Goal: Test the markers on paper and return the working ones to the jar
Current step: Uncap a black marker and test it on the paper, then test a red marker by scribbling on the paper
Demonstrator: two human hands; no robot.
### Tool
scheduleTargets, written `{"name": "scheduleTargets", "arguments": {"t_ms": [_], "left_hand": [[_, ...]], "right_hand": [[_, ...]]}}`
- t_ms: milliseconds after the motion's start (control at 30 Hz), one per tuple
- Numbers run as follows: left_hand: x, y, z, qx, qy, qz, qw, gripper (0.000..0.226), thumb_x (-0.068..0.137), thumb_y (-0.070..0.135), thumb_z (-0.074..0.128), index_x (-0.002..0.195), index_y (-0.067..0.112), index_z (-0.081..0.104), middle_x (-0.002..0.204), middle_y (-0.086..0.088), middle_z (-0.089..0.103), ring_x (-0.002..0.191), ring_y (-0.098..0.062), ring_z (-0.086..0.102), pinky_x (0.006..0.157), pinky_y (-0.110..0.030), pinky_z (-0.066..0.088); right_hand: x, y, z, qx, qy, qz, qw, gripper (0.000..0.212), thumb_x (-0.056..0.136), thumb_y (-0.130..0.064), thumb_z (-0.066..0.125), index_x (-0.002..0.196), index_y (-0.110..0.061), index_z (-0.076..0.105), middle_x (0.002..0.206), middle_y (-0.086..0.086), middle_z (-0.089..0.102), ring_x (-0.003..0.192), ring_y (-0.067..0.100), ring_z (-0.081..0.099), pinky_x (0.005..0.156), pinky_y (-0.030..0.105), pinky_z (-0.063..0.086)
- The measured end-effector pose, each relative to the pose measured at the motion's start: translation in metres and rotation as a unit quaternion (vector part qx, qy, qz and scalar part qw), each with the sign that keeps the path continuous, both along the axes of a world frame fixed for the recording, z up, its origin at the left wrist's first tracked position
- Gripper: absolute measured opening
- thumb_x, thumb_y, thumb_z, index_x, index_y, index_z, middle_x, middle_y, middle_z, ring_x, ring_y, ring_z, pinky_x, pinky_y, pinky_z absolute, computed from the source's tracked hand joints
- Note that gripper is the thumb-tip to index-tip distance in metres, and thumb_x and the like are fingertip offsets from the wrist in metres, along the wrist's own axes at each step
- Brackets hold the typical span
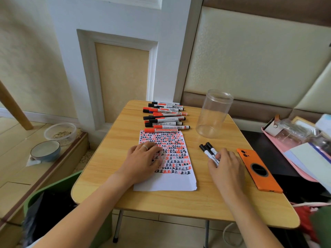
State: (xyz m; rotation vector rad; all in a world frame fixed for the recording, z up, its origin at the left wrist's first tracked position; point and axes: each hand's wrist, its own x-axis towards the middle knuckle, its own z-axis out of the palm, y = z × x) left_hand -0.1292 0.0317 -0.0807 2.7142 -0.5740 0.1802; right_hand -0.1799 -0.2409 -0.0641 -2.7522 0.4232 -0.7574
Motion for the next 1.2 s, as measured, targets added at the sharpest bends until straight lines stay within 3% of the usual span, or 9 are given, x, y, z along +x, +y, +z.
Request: {"name": "scheduleTargets", "arguments": {"t_ms": [100, 200, 433, 700, 900, 1033, 1200], "left_hand": [[0.008, 0.002, 0.005, -0.019, -0.006, 0.002, 1.0, 0.058, 0.096, 0.065, 0.029, 0.143, 0.038, 0.051, 0.152, 0.011, 0.044, 0.141, -0.012, 0.038, 0.114, -0.042, 0.022], [0.019, 0.008, 0.007, -0.034, -0.047, 0.009, 0.998, 0.045, 0.103, 0.049, 0.047, 0.146, 0.037, 0.049, 0.157, 0.007, 0.042, 0.143, -0.013, 0.039, 0.116, -0.042, 0.022], [0.024, 0.021, 0.001, -0.002, 0.009, 0.033, 0.999, 0.054, 0.105, 0.056, 0.031, 0.156, 0.038, 0.034, 0.167, 0.005, 0.024, 0.156, -0.012, 0.009, 0.125, -0.05, 0.003], [0.023, 0.021, 0.0, -0.007, -0.002, 0.034, 0.999, 0.054, 0.106, 0.053, 0.029, 0.157, 0.036, 0.033, 0.167, 0.004, 0.024, 0.156, -0.013, 0.009, 0.125, -0.05, -0.001], [0.024, 0.02, 0.001, -0.002, 0.002, 0.033, 0.999, 0.055, 0.106, 0.053, 0.029, 0.157, 0.035, 0.031, 0.167, 0.003, 0.024, 0.156, -0.014, 0.009, 0.125, -0.05, -0.002], [0.023, 0.02, 0.001, -0.003, -0.003, 0.033, 0.999, 0.054, 0.106, 0.053, 0.029, 0.157, 0.036, 0.033, 0.167, 0.003, 0.025, 0.156, -0.015, 0.01, 0.125, -0.049, 0.0], [0.023, 0.02, 0.001, -0.036, -0.021, 0.037, 0.998, 0.05, 0.107, 0.052, 0.028, 0.15, 0.035, 0.045, 0.164, 0.003, 0.033, 0.155, -0.014, 0.016, 0.122, -0.047, 0.009]], "right_hand": [[0.011, 0.014, 0.014, -0.03, -0.03, 0.026, 0.999, 0.015, 0.091, -0.024, 0.072, 0.098, -0.016, 0.061, 0.093, 0.003, 0.063, 0.088, 0.025, 0.058, 0.07, 0.036, 0.047], [0.031, 0.039, 0.03, -0.028, -0.042, 0.102, 0.994, 0.006, 0.094, -0.017, 0.068, 0.098, -0.014, 0.064, 0.096, 0.0, 0.063, 0.088, 0.018, 0.057, 0.069, 0.029, 0.045], [0.107, 0.105, 0.036, -0.055, -0.007, 0.256, 0.965, 0.012, 0.1, -0.016, 0.06, 0.103, -0.015, 0.071, 0.101, -0.001, 0.068, 0.092, 0.017, 0.06, 0.074, 0.027, 0.048], [0.159, 0.148, 0.023, -0.127, 0.017, 0.309, 0.942, 0.021, 0.097, -0.021, 0.063, 0.114, -0.019, 0.074, 0.109, 0.0, 0.062, 0.108, 0.02, 0.054, 0.089, 0.036, 0.05], [0.165, 0.148, 0.017, -0.173, 0.013, 0.316, 0.933, 0.019, 0.095, -0.026, 0.067, 0.109, -0.017, 0.077, 0.106, -0.001, 0.055, 0.107, 0.019, 0.049, 0.091, 0.038, 0.048], [0.158, 0.142, 0.019, -0.181, -0.019, 0.323, 0.929, 0.015, 0.092, -0.02, 0.069, 0.104, -0.014, 0.075, 0.109, 0.0, 0.057, 0.108, 0.019, 0.052, 0.093, 0.04, 0.047], [0.131, 0.127, 0.038, -0.159, -0.123, 0.329, 0.923, 0.015, 0.09, -0.016, 0.067, 0.103, -0.009, 0.069, 0.113, 0.003, 0.06, 0.109, 0.02, 0.056, 0.096, 0.036, 0.047]]}}
